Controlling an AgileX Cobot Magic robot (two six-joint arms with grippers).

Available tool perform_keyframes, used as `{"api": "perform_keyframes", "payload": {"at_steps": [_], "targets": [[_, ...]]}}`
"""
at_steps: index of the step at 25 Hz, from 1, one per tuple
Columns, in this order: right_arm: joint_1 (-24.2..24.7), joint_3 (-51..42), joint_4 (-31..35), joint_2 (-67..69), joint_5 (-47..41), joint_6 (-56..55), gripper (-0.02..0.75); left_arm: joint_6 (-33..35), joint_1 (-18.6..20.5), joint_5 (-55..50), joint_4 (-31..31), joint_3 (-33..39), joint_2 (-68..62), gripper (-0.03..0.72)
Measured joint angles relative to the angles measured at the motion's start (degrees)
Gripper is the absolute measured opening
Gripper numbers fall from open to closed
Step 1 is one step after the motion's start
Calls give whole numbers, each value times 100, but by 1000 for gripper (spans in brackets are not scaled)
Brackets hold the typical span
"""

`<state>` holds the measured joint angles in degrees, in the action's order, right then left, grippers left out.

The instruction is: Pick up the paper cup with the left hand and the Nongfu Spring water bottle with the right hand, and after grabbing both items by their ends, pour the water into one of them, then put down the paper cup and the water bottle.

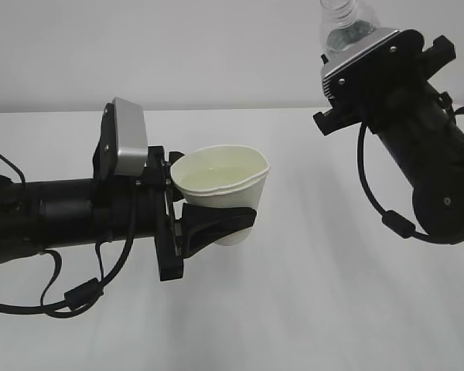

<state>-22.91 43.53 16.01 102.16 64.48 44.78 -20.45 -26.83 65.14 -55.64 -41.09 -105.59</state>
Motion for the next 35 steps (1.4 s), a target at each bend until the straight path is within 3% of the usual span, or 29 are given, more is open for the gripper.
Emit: {"api": "perform_keyframes", "payload": {"at_steps": [22, 35], "targets": [[0, 0, 916, 0, -11, -1066, 473, 0, 0, 0, 0, 0, 0, 418], [0, 0, 1201, 0, -632, -1403, 473, 0, 0, 0, 0, 0, 0, 418]]}}
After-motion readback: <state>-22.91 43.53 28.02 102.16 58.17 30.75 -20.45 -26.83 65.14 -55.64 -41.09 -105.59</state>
